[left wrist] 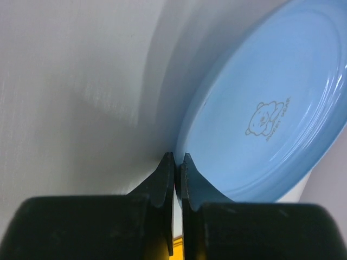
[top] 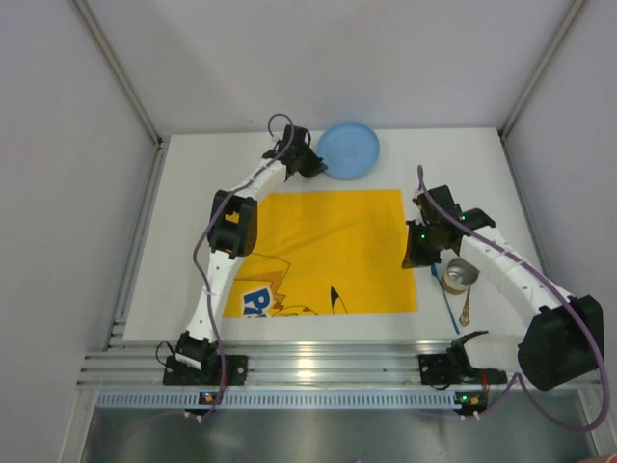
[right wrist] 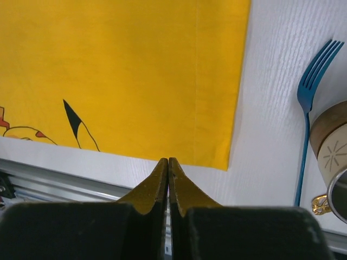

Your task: Set the dinner table for one person

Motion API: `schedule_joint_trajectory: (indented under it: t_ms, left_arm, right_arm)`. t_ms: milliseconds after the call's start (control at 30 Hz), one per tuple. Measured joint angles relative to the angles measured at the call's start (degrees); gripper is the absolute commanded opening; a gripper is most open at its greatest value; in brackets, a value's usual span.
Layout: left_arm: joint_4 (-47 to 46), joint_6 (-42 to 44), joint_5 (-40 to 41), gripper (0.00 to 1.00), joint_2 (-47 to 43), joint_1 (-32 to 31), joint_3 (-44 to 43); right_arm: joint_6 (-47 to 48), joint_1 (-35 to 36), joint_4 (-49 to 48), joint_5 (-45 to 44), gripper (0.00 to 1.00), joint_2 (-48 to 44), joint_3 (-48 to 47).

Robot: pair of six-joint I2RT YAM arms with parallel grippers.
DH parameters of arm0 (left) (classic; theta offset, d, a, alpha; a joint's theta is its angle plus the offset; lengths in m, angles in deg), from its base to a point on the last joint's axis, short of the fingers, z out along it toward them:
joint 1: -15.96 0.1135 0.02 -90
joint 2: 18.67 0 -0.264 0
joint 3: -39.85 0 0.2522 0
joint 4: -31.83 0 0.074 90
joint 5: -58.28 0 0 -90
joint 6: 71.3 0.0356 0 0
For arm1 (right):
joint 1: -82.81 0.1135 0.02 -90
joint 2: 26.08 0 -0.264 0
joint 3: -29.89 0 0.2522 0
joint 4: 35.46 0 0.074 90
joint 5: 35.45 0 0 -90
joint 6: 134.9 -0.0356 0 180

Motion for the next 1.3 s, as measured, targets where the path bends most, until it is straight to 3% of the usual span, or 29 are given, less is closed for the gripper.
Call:
schedule_joint_trajectory:
  t_ms: [33,100,133,167,200,233,433,600,767,867,1067,1300]
  left_arm:
    - [0.0,0.1,-0.1,0.00,0.0,0.1,0.0]
    - [-0.2,0.4,-0.8,0.00,-0.3,0.3,0.4]
    - [-0.3,0.8,-1.0,0.00,-0.8,0.4,1.2]
    - [-0.2,1.5,-1.3,0.00,-1.7,0.6,2.6]
    - [0.0,2.2,-1.4,0.00,-3.2,0.9,4.6]
    - [0.3,3.2,-1.6,0.00,-5.0,1.3,7.0]
    - [3.8,9.4,-3.1,0.00,-20.2,3.1,20.3]
    - [5.4,14.7,-3.8,0.00,-36.6,1.9,32.3]
    - [7.1,18.9,-4.9,0.00,-58.1,-1.6,54.3]
    - [9.0,19.9,-5.0,0.00,-65.8,-2.0,64.9]
    - [10.8,20.2,-4.6,0.00,-72.0,-2.8,81.1]
    - [11.1,20.0,-3.5,0.00,-72.1,-6.3,87.3]
  right_arm:
    - [0.2,-0.1,0.2,-0.3,0.04,0.0,-0.3]
    - [0.4,-0.5,0.9,-1.3,0.38,0.0,-1.8]
    - [0.4,-0.9,1.3,-1.9,0.59,0.0,-2.7]
    - [0.6,-1.3,1.6,-2.5,0.88,0.0,-3.7]
    - [0.8,-1.8,2.1,-3.2,0.97,0.0,-4.9]
    - [1.2,-2.2,2.6,-3.9,1.00,-0.1,-6.1]
    - [1.5,-4.5,6.8,-10.9,1.00,-0.2,-12.5]
    - [1.2,-8.2,9.3,-15.1,1.00,-0.2,-12.0]
    - [1.0,-11.2,10.8,-17.1,1.00,1.7,-10.0]
    - [1.0,-11.9,10.5,-17.6,0.98,4.3,-8.7]
    - [1.0,-13.5,9.3,-18.1,0.89,6.7,-5.0]
    - [1.4,-14.3,6.0,-18.0,0.80,6.8,-0.2]
